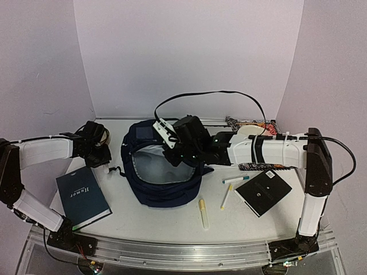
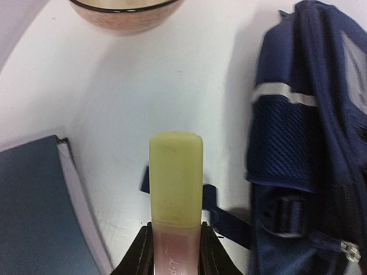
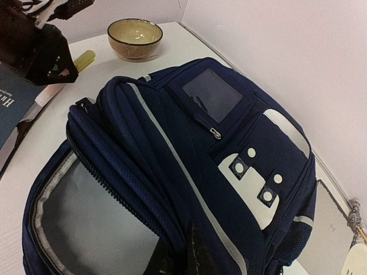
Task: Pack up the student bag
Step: Place the pen in the second largest pocket of the bag.
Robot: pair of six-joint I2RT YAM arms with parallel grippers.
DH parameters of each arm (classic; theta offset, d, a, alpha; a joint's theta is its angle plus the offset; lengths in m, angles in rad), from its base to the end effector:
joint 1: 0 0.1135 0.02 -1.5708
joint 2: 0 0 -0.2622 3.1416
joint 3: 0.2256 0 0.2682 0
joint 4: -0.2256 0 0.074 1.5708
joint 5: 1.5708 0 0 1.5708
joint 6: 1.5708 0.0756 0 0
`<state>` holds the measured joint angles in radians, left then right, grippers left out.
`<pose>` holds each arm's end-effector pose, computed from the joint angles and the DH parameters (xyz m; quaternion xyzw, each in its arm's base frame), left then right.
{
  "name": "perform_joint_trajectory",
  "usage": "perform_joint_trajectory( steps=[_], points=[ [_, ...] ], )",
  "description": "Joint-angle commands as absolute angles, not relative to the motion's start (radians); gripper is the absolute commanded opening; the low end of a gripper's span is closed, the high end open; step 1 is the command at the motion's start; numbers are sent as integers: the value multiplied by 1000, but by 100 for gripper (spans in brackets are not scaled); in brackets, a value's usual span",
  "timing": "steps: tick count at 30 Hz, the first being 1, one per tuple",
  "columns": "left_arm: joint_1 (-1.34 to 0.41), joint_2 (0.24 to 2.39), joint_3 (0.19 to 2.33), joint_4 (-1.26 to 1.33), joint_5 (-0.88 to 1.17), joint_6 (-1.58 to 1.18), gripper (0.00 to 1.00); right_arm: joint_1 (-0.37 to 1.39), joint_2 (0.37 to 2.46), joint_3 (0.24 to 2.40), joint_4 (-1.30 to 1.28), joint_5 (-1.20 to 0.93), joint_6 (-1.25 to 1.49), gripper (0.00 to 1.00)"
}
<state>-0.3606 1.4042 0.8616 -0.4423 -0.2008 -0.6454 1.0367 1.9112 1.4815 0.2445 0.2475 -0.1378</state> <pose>0.2984 -0.0964 0.1651 -0.1638 0.9388 -0.0544 0.2980 0.2781 0.4338 0.2792 -0.3574 0.6793 0.1898 0.6121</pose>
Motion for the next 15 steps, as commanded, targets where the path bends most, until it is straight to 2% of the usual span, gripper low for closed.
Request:
perform_joint_trajectory(
  steps=[1,8,15],
  points=[
    [-367,1306,849,-393,-5,-700,8,1023,1927,1582,250,320,-62,1],
    [-440,1136,721,-275,165,-851,8,1022,1942,1641,212,301,-14,0],
    [-588,1051,615,-48,187,-1086,8,1025,1936,1678,193,265,42,0]
  ],
)
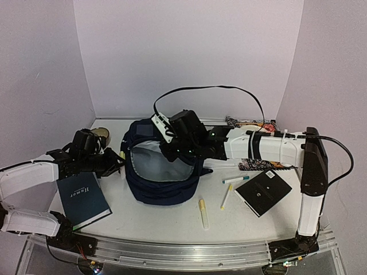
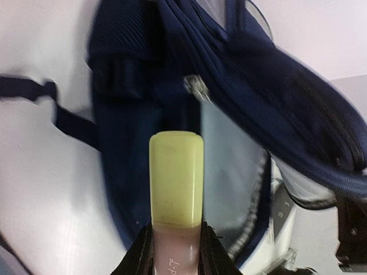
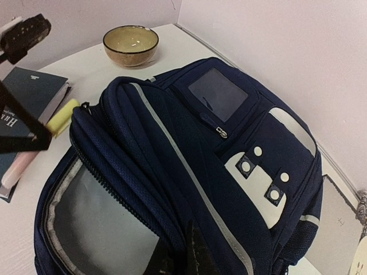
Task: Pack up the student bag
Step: Place the pen in the second largest pocket of the bag.
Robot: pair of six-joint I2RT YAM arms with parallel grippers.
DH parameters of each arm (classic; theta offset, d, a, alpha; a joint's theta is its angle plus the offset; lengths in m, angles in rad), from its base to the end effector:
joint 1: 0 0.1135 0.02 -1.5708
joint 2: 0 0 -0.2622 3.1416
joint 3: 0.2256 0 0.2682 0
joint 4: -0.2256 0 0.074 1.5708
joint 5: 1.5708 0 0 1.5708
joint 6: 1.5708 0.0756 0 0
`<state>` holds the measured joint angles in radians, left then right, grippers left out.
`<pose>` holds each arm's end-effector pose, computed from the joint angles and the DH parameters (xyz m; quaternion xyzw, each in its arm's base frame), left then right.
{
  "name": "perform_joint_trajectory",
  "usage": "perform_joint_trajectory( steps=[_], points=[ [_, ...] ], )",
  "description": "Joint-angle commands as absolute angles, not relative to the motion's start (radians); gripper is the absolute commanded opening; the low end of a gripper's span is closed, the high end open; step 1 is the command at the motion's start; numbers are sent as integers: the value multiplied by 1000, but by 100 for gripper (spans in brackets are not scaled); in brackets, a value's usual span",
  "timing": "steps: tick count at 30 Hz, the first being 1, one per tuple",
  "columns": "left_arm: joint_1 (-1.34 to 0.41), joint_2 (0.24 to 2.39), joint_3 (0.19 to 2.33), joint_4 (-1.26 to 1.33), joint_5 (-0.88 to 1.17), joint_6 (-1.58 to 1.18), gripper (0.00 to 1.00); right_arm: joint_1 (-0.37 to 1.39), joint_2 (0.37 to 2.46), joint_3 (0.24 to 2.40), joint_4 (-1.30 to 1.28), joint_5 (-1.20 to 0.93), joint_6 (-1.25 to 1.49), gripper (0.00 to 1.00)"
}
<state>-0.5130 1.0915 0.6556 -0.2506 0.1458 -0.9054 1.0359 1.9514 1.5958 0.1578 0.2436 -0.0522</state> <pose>0.2355 -0.1453 0.1959 -0.1452 0.8902 -0.3279 0.2810 0.2848 0.4448 0.2932 -0.3315 0.6968 0.2143 0.5989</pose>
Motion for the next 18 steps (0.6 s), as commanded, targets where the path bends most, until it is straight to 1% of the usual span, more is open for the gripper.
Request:
perform_joint_trajectory(
  steps=[1,6,12,18],
  points=[
    [-608,1052,603,-8,178,-1125,8,1025,1938,1686,190,262,53,0],
    [-688,1120,596,163,137,-1230,8,1035,1946,1704,180,242,76,0],
    [-765,1195,676,190,-2,-1260,7,1047,1947,1705,177,229,91,0],
    [-775,1275,653,258,-109,-1372,7,1053,1945,1704,177,208,113,0]
  ],
)
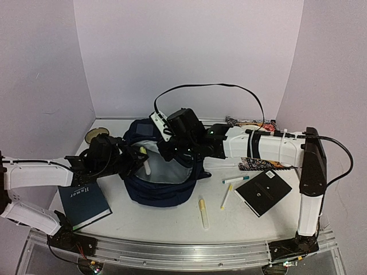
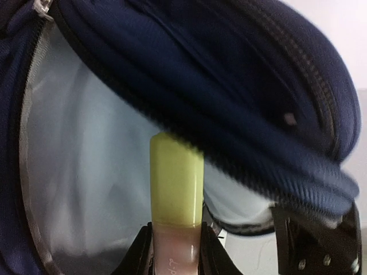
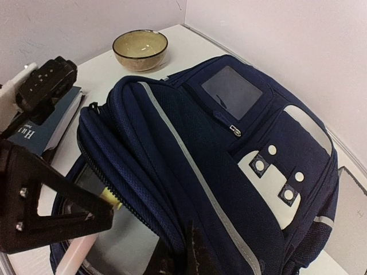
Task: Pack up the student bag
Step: Place the pen in the second largest pocket of the bag.
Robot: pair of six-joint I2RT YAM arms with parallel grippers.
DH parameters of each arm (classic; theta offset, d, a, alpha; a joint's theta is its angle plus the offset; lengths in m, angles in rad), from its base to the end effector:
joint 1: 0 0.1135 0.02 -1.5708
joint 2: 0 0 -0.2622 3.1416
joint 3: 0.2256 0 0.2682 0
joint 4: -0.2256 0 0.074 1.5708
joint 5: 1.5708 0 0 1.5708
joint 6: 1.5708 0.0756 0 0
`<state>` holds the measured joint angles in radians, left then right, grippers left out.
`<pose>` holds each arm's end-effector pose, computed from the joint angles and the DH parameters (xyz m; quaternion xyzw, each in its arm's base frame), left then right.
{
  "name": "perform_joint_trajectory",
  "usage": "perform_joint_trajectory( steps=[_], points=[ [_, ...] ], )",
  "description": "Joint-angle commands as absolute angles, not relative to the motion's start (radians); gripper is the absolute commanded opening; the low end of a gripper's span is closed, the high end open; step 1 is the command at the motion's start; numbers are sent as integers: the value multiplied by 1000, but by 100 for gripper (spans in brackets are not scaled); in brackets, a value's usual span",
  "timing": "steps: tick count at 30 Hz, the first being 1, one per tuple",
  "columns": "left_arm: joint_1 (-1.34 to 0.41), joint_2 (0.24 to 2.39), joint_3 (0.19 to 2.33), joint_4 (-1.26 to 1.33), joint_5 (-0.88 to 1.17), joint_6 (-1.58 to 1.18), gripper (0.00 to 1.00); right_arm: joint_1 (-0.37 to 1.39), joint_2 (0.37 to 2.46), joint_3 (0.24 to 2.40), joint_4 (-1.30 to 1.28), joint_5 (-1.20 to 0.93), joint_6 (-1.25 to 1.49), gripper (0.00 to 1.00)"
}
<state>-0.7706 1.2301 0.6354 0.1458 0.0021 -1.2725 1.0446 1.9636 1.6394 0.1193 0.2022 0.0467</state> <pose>0.2276 -0.2211 0.1989 -0.2097 0.8204 -0.4542 0.2770 0.2804 0.4526 0.2992 -0.3134 0.7081 0.2589 0.5773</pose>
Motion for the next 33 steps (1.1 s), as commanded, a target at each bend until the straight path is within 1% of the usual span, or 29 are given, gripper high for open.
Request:
perform_joint_trajectory(
  steps=[1,7,10,14,17,23,25,29,33],
  points=[
    [-776,1291,649,281,-120,-1391,7,1054,1945,1704,177,207,115,0],
    [-777,1412,699,360,-170,-1438,8,1058,1942,1699,177,194,127,0],
    [-779,1476,724,395,-196,-1467,11,1059,1944,1698,177,187,128,0],
    [-779,1552,745,488,-239,-1488,17,1059,1945,1700,177,180,123,0],
    [-781,1605,769,524,-275,-1486,23,1059,1947,1700,178,181,113,0],
    [-783,1663,776,590,-260,-1489,47,1059,1950,1700,178,210,90,0],
    [-784,1658,768,596,-252,-1477,53,1059,1952,1699,178,221,81,0],
    [-793,1604,724,597,-251,-1430,59,1059,1957,1696,178,249,63,0],
    [-802,1508,662,595,-234,-1338,62,1059,1959,1694,178,288,35,0]
  ],
)
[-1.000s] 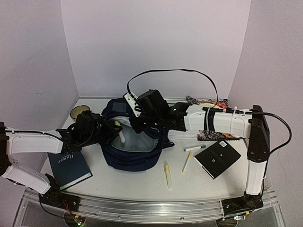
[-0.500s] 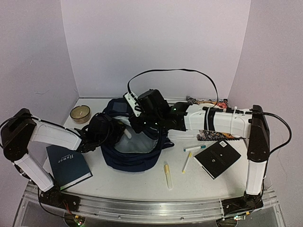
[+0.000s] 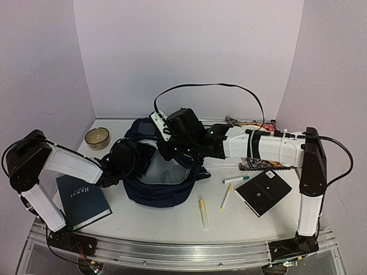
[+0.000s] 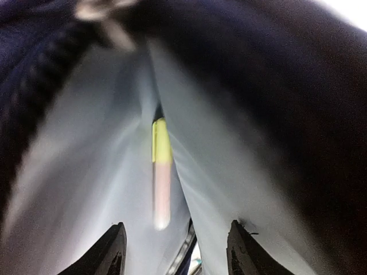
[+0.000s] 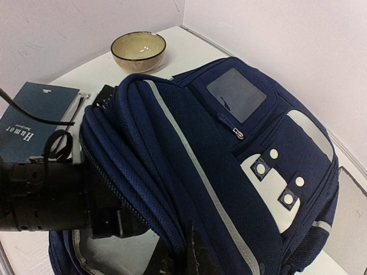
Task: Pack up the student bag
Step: Place the pen in the second largest pocket of the bag, then pass from the right arm to the left
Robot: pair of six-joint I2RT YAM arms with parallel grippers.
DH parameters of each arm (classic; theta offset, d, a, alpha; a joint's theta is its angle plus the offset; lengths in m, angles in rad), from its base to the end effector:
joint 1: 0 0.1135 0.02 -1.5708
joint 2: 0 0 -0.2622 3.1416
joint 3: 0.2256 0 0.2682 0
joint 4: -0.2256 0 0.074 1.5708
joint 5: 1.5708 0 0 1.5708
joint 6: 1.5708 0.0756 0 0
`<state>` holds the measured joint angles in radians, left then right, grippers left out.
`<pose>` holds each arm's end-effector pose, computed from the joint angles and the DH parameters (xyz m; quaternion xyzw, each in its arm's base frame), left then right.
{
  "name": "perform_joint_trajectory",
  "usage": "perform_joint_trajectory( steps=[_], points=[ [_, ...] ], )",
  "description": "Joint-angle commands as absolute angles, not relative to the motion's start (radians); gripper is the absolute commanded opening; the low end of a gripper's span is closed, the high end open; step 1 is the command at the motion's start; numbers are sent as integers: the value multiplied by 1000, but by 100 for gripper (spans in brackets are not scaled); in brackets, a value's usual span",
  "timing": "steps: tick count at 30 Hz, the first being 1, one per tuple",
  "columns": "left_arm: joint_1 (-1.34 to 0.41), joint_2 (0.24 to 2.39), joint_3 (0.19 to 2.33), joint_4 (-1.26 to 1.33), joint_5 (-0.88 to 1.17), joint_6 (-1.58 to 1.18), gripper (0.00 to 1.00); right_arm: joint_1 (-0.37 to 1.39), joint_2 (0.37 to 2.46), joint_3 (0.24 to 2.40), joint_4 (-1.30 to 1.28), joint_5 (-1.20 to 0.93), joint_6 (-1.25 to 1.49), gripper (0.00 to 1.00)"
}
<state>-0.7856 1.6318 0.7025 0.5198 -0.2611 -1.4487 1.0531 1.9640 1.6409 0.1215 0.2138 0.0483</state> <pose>0.2792 -0.2517 0.1431 -0.3374 0.7606 -0.4412 0.3362 0.2774 0.4546 0.3000 -0.3118 0.7076 0.2586 0.5791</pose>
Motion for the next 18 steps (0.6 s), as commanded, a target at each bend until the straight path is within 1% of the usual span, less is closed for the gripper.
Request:
perform_joint_trajectory(
  steps=[1,6,9,14,18],
  points=[
    [-802,1477,640,594,-224,-1310,63,1059,1960,1692,178,298,29,0],
    [-802,1312,540,560,-150,-1143,66,1057,1959,1686,178,330,-19,0],
    [-802,1207,521,457,-124,-1017,67,1057,1959,1679,177,336,-52,0],
    [-802,1083,562,258,-134,-753,74,1054,1966,1666,178,319,-113,0],
    [-802,1062,676,53,-193,-549,80,1054,1966,1658,178,300,-152,0]
  ],
)
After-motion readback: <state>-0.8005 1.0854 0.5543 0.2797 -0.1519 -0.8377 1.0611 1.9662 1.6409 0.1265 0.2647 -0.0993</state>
